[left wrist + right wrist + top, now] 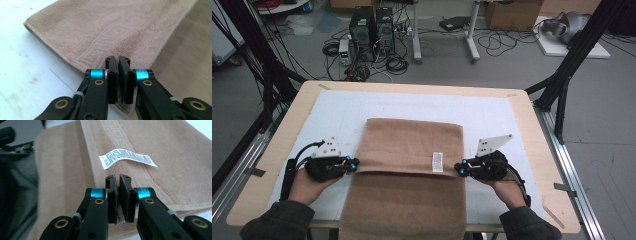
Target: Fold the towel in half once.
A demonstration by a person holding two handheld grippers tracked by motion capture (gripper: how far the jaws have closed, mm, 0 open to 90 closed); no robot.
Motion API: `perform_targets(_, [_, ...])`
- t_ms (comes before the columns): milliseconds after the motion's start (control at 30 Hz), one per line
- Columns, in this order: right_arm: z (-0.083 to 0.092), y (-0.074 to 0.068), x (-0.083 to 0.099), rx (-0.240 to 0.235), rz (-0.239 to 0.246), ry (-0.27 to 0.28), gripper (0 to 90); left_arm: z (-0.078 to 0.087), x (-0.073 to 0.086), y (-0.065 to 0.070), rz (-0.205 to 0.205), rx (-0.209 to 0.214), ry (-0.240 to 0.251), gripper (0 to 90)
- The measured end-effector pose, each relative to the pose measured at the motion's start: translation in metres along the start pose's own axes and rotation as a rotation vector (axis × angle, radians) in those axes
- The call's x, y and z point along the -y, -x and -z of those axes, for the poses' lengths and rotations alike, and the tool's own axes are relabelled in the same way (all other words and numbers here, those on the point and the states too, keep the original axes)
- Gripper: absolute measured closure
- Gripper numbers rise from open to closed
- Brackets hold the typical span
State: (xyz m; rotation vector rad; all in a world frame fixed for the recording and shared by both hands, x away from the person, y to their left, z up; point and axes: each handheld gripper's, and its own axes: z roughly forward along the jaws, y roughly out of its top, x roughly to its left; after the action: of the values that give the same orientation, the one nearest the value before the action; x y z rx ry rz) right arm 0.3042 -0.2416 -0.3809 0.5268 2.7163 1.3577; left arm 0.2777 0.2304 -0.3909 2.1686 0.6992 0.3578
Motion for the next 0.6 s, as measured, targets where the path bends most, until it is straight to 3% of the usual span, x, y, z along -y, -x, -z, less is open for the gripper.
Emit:
perform_targets(100, [0.009, -0.019, 0.000, -0.042, 0.024, -0.014, 85.6, 0.015, 0.009, 0.021, -0.001, 0.016, 0.003, 85.7])
perform_targets(200, [0.016, -0.042, 0.003, -0.133, 0.069, -0.019, 85.4, 0.032, 0.021, 0.044, -0.014, 0.052, 0.004, 85.7])
perform_targets(233, [0.019, -0.049, 0.005, -0.157, 0.084, -0.012, 81.9, 0.036, 0.026, 0.050, -0.018, 0.050, 0.000, 84.9])
perform_targets(267, [0.021, -0.053, 0.008, -0.188, 0.081, 0.004, 72.2, 0.038, 0.029, 0.055, -0.023, 0.047, -0.003, 81.0])
perform_targets(333, [0.024, -0.054, 0.011, -0.211, 0.059, 0.020, 65.9, 0.039, 0.031, 0.055, -0.017, 0.044, -0.004, 69.0])
perform_targets(433, [0.024, -0.042, 0.013, -0.133, 0.035, 0.029, 61.8, 0.034, 0.026, 0.042, 0.006, 0.015, 0.012, 61.3])
perform_targets(567, [0.019, -0.016, 0.010, -0.001, -0.004, 0.018, 55.3, 0.021, 0.014, 0.020, 0.019, -0.027, 0.033, 53.6])
perform_targets(600, [0.018, -0.009, 0.009, 0.006, -0.026, 0.025, 55.0, 0.017, 0.010, 0.014, 0.025, -0.029, 0.039, 52.7])
